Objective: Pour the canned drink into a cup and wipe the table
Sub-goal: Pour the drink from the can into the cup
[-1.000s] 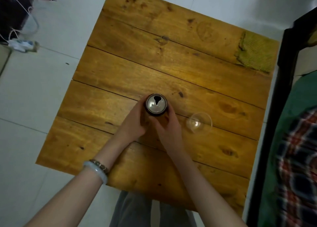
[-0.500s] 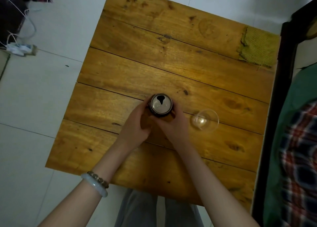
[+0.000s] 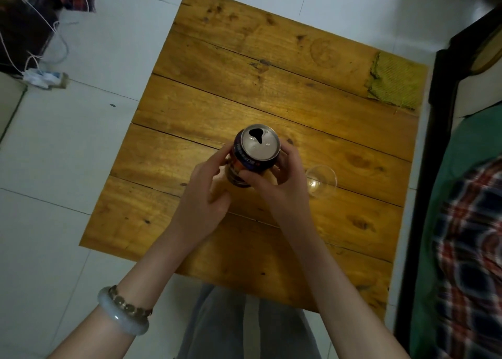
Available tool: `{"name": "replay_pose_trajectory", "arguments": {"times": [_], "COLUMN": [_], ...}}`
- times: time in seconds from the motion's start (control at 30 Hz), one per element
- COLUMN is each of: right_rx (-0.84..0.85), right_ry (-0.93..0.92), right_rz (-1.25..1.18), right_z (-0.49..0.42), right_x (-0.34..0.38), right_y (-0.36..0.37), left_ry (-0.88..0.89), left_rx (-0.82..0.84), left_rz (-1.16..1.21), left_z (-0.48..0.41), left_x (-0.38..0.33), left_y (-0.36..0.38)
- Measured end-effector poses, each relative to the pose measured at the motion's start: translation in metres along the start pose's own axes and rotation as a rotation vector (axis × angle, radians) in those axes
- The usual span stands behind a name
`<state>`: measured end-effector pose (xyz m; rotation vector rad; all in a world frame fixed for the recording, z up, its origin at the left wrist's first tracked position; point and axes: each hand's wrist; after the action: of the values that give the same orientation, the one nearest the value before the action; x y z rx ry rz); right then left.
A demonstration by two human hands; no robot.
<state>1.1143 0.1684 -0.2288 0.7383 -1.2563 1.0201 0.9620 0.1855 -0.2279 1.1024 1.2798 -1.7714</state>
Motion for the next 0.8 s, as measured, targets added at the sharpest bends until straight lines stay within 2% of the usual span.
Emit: {"name": "replay_pose_trajectory", "arguments": {"times": [0.13,0.27,0.6,0.8], "right_rx": [0.022,0.051,0.029,0.086], "right_ry": [-0.039,-0.048,-0.018,-0.025], "right_rz": [-0.056,-0.001,0.365,0.531], "right_z": [0.009,0.017,0.018,0.004], "right_x": [0.010,0.017,0.017,0.003], "right_y": [-0.029,-0.070,-0.167,-0.203], "left_ry": [0.060,0.057,-0.131,-0.237], "left_rx": [0.007,0.030,0.029,0.062], "left_rz": [0.066,0.157,0.388,0.473], "left_z": [0.016,0.031,0.055,0.062], "left_x": [-0.024,-0.044,-0.071,-0.076], "left_y": [0.019,0.053,0.162,0.201]}}
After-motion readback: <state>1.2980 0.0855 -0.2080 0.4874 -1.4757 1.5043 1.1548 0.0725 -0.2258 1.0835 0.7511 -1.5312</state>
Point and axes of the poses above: each hand's wrist, its own z-axis away from the middle knuckle, its own y-axis out of the palm, x = y × z, and after that the axes turned 7 degrees about -x, right-handed
